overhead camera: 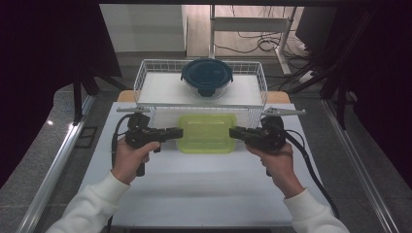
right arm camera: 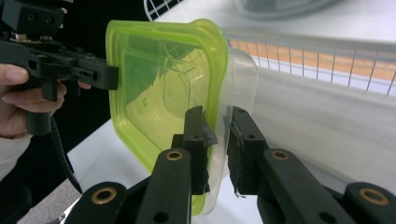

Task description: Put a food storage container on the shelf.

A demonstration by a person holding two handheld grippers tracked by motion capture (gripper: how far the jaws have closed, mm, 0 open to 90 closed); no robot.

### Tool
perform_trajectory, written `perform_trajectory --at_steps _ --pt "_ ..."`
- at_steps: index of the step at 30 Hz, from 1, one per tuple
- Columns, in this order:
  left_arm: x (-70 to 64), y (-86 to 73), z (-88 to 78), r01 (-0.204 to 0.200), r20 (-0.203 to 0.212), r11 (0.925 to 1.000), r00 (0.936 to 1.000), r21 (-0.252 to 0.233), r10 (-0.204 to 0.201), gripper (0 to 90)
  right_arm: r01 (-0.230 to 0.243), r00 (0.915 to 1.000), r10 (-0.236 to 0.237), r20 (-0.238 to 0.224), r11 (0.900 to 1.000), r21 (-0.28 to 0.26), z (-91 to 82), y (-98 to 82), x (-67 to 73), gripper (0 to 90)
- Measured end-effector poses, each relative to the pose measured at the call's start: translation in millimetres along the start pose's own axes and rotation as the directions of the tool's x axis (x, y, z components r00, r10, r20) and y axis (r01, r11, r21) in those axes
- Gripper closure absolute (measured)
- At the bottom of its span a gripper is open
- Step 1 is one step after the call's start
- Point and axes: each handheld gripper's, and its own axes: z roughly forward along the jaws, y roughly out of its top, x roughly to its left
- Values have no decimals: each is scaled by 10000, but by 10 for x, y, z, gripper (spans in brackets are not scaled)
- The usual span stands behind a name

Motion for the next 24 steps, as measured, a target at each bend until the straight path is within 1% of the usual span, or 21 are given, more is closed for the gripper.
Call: perform_trajectory --at_steps 5,9,11,14,18,24 --pt "-22 133 -37 -106 7 9999 9999 -93 107 801 170 9999 -170 35 9998 -71 -19 143 16 775" --pt "-53 260 -60 -291 -50 9994 9996 -197 290 801 278 9995 -276 142 9995 -141 -39 265 23 775" --pt "-58 329 -76 -367 -12 9991 9993 -233 367 801 297 9995 -294 133 9993 -228 -52 328 22 776" --pt "-50 437 -97 -362 22 9989 9993 -301 363 801 303 9995 -300 94 9989 -371 -55 429 16 777" --pt "-46 520 -113 -364 51 9987 9993 -351 366 800 359 9993 -354 113 9983 -461 -51 540 5 779" --pt "-30 615 -134 -348 195 9984 9992 -435 356 800 472 9988 -465 155 9977 -488 -68 649 21 779"
